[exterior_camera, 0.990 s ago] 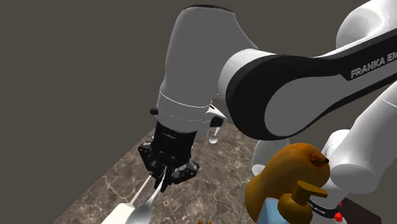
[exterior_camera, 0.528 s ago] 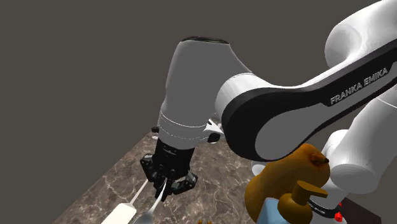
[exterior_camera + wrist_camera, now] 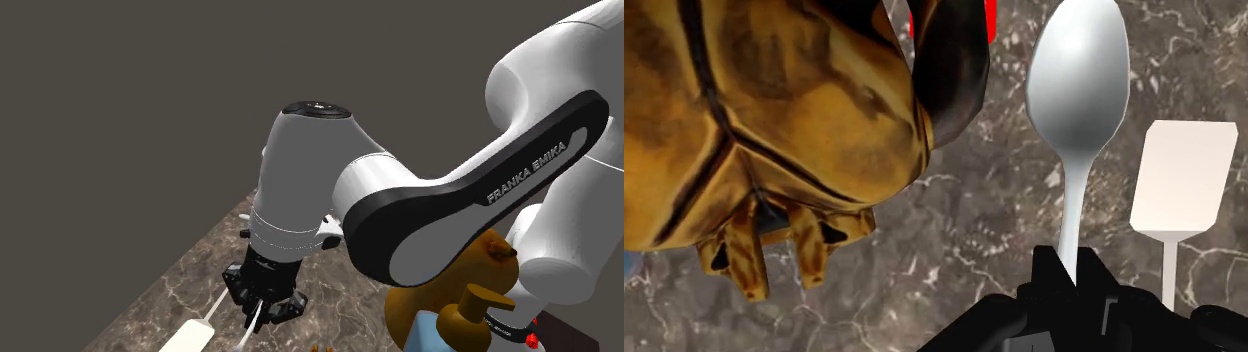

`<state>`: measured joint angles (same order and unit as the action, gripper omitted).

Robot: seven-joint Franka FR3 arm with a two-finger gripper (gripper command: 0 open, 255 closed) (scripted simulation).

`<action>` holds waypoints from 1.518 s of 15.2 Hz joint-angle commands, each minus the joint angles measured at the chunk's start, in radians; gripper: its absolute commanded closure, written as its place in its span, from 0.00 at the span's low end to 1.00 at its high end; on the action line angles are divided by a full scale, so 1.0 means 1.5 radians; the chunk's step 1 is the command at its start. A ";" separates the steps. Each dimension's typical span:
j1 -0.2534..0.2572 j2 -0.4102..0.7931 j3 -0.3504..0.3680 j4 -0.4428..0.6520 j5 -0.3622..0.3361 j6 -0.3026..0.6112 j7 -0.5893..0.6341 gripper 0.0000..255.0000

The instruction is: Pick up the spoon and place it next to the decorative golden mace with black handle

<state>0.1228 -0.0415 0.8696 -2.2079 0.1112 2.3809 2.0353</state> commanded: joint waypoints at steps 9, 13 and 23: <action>0.005 0.077 0.000 -0.039 -0.087 0.091 0.057 1.00; 0.011 0.098 -0.006 -0.046 -0.115 0.112 0.076 1.00; 0.011 0.098 -0.006 -0.046 -0.115 0.112 0.076 0.00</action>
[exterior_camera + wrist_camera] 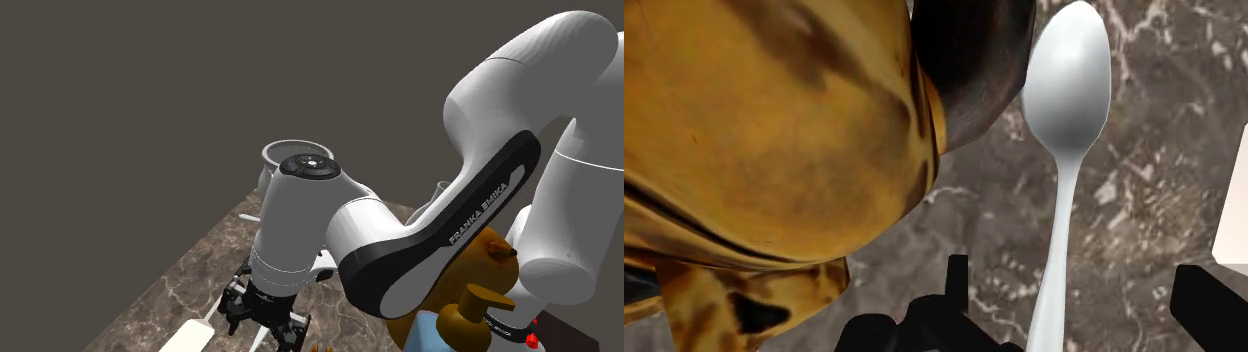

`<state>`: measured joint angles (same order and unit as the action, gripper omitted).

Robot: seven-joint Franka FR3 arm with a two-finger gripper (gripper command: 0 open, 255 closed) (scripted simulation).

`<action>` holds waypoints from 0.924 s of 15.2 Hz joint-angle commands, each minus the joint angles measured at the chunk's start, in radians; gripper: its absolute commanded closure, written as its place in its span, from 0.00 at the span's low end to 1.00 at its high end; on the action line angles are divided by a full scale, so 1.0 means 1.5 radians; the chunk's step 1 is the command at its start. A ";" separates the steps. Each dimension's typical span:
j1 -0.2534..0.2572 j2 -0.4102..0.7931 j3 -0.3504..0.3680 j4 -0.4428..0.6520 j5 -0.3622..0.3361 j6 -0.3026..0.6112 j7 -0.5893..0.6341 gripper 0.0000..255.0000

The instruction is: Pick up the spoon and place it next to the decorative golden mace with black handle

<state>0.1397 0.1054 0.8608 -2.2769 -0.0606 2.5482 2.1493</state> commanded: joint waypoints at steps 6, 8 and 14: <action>-0.023 -0.105 0.015 0.010 0.128 -0.080 -0.090 0.00; -0.019 -0.105 0.011 0.010 0.128 -0.080 -0.090 0.00; -0.019 -0.105 0.011 0.010 0.128 -0.080 -0.090 0.00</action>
